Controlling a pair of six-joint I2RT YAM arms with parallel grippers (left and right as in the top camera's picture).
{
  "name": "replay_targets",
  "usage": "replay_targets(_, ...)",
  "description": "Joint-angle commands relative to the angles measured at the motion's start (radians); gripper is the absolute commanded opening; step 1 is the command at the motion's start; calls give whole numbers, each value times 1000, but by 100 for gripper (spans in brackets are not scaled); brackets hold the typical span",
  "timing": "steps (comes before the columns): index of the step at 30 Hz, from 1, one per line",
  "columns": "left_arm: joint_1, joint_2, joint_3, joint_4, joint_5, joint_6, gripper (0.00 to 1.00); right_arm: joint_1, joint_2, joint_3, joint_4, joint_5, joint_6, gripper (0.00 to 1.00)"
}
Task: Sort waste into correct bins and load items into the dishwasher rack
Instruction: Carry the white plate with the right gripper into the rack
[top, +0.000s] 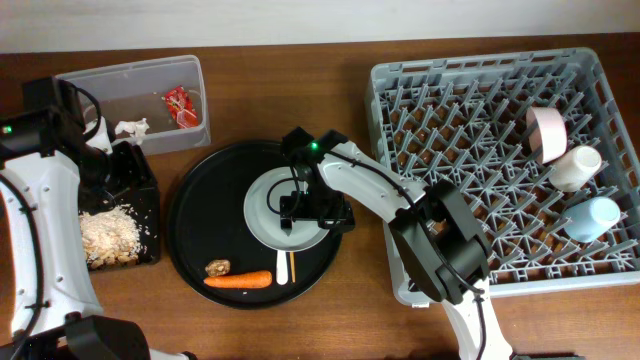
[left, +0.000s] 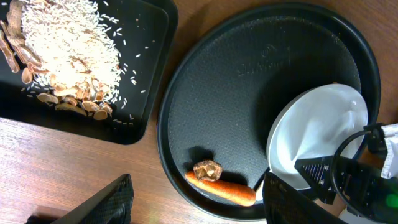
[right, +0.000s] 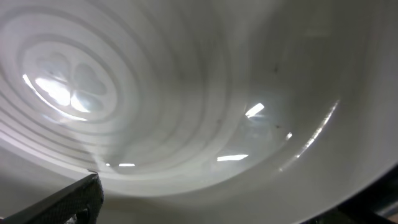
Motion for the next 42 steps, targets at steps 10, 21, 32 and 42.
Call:
replay_targets(10, 2, -6, 7, -1, 10, 2, 66, -7, 10, -23, 92, 26, 5, 35)
replay_targets(21, 2, -6, 7, -1, 10, 2, 66, -22, -8, -22, 90, 61, 5, 4)
replay_targets(32, 2, -6, 7, -1, 10, 2, 66, -91, -249, 63, -101, 343, -75, 4)
replay_targets(42, 2, -6, 7, -1, 10, 2, 66, -254, -587, 116, -156, 918, -271, 4)
